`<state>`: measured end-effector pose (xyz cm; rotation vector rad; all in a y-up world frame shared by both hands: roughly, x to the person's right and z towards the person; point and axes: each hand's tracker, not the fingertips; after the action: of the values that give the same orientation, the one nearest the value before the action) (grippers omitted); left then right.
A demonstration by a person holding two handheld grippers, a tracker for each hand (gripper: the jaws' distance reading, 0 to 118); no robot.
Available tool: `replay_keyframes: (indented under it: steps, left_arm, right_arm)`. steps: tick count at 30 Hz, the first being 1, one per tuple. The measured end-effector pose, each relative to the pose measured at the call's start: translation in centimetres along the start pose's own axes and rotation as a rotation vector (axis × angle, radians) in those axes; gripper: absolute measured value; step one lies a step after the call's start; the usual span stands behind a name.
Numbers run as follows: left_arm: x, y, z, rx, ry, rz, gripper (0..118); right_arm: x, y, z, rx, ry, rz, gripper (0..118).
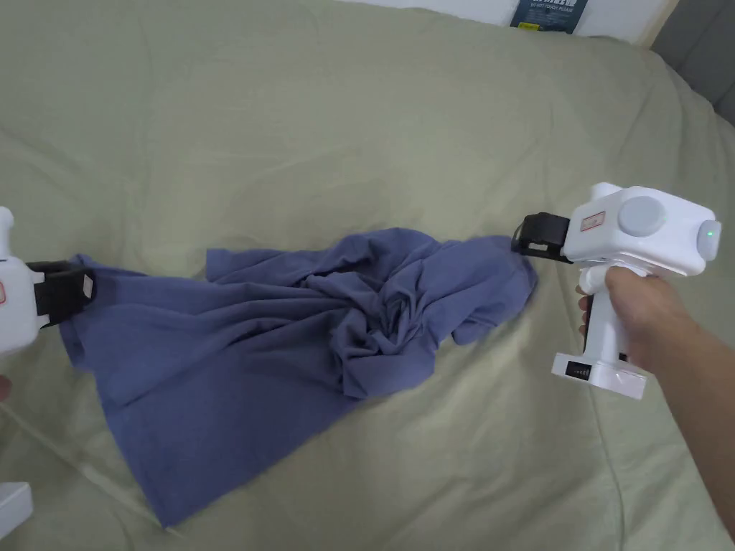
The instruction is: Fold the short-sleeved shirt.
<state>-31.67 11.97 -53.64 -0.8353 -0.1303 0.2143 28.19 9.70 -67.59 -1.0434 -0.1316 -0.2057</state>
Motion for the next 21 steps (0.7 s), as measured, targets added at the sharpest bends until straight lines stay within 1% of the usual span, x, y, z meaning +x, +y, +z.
replay_keyframes:
  steps: [3, 5, 6, 7, 8, 9, 10, 11, 12, 13, 15, 17, 19, 21]
  left_arm:
    - [-0.1, 0.1, -0.7, -0.007, 0.005, -0.015, 0]
    - [0.2, 0.1, -1.2, -0.021, 0.017, -0.029, 0]
    - [0.2, 0.1, -1.4, -0.021, 0.04, -0.041, 0]
    - [0.2, 0.1, -1.5, -0.02, 0.041, -0.05, 0]
    - [0.3, -0.2, -1.3, -0.019, 0.044, -0.055, 0]
    - [0.3, -0.3, -1.2, -0.017, 0.042, -0.055, 0]
    - [0.3, -0.2, -1.3, -0.021, 0.025, -0.058, 0]
    - [0.4, -0.1, -1.4, -0.028, 0.027, -0.057, 0]
    - [0.6, 0.1, -1.8, -0.033, 0.034, -0.058, 0]
    - [0.6, 0.2, -1.9, -0.033, 0.03, -0.06, 0]
    - [0.4, 0.6, -1.8, -0.037, 0.028, -0.036, 0]
    - [0.1, 0.9, -1.2, -0.034, 0.028, -0.023, 0]
    - [-0.2, 1.7, -0.3, -0.011, 0.032, 0.009, 0]
    - [-0.8, 3.0, 0.7, 0.013, 0.037, 0.012, 0]
  right_arm:
    - [-0.5, 0.1, -2.5, -0.046, 0.011, -0.002, 117]
    - [-0.6, -0.5, -2.4, -0.079, 0.0, -0.017, 117]
    - [-0.6, -0.6, -2.4, -0.098, 0.008, -0.021, 114]
    - [-0.5, -0.7, -2.3, -0.093, 0.014, -0.022, 99]
    - [-0.6, -0.9, -2.1, -0.088, 0.012, -0.017, 54]
    - [-1.1, -1.6, -1.4, -0.069, -0.046, 0.007, 28]
    - [-1.1, -1.9, -1.1, -0.066, -0.031, 0.019, 17]
    - [-0.9, -1.9, -1.0, -0.076, -0.019, 0.014, 8]
    - [-0.8, -1.9, -0.6, -0.078, -0.016, 0.012, 5]
    - [-0.5, -1.4, -0.8, -0.067, 0.015, 0.005, 5]
    - [-0.4, -1.3, 0.6, -0.027, 0.017, -0.001, 4]
    - [0.0, -0.6, 1.7, 0.008, 0.043, 0.003, 4]
    - [0.3, 0.1, 3.6, 0.048, 0.059, 0.007, 4]
    - [0.3, 0.6, 6.4, 0.095, 0.085, 0.005, 4]
